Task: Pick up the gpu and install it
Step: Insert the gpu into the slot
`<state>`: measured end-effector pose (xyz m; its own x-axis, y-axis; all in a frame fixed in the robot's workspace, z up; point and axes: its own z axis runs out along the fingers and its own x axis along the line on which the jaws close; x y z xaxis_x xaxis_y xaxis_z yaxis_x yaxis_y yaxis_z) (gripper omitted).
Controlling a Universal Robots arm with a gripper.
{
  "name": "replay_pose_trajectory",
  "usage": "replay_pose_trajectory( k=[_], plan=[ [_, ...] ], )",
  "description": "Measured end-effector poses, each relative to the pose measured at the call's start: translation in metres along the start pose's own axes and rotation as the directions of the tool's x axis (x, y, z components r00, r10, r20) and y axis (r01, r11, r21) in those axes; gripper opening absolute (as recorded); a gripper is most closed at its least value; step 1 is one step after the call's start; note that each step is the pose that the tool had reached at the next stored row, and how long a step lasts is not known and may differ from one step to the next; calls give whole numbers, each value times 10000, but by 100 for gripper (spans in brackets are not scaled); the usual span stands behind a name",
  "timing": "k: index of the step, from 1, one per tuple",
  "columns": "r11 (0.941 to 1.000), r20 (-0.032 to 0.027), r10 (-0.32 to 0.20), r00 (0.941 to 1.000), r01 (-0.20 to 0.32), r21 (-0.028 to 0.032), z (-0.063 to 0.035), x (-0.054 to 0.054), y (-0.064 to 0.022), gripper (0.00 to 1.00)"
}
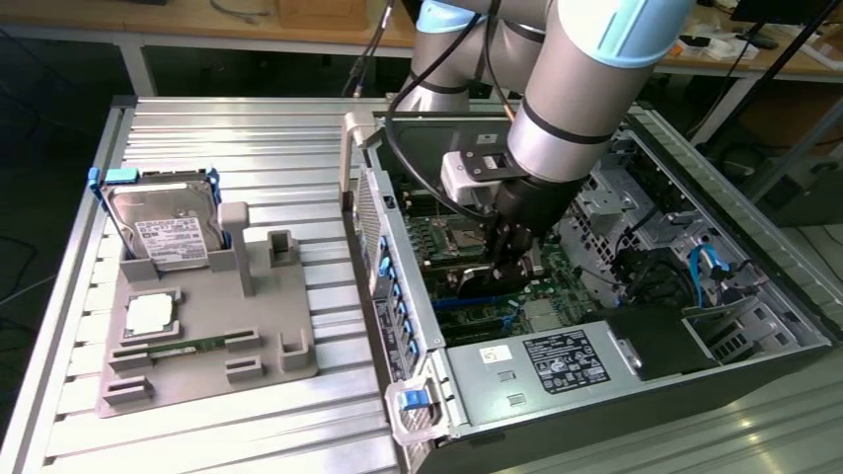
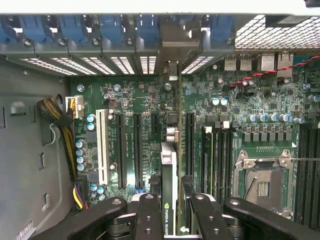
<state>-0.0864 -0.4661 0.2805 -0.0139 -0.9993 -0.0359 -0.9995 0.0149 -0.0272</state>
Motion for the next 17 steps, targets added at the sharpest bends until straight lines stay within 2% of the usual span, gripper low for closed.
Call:
replay_pose_trajectory(
  k=[3, 4, 5, 8, 17],
  plan=[
    [10000, 0, 0, 10000, 0, 1, 2, 0, 0, 27],
    [10000, 2, -2, 10000, 2, 18, 2, 0, -1, 27],
    [10000, 3, -3, 10000, 3, 67, 3, 0, 0, 27],
    [9999, 3, -6, 10000, 6, 145, 2, 0, 4, 27],
    [9999, 24, -6, 10000, 5, 157, 30, 1, 29, 27]
  ],
)
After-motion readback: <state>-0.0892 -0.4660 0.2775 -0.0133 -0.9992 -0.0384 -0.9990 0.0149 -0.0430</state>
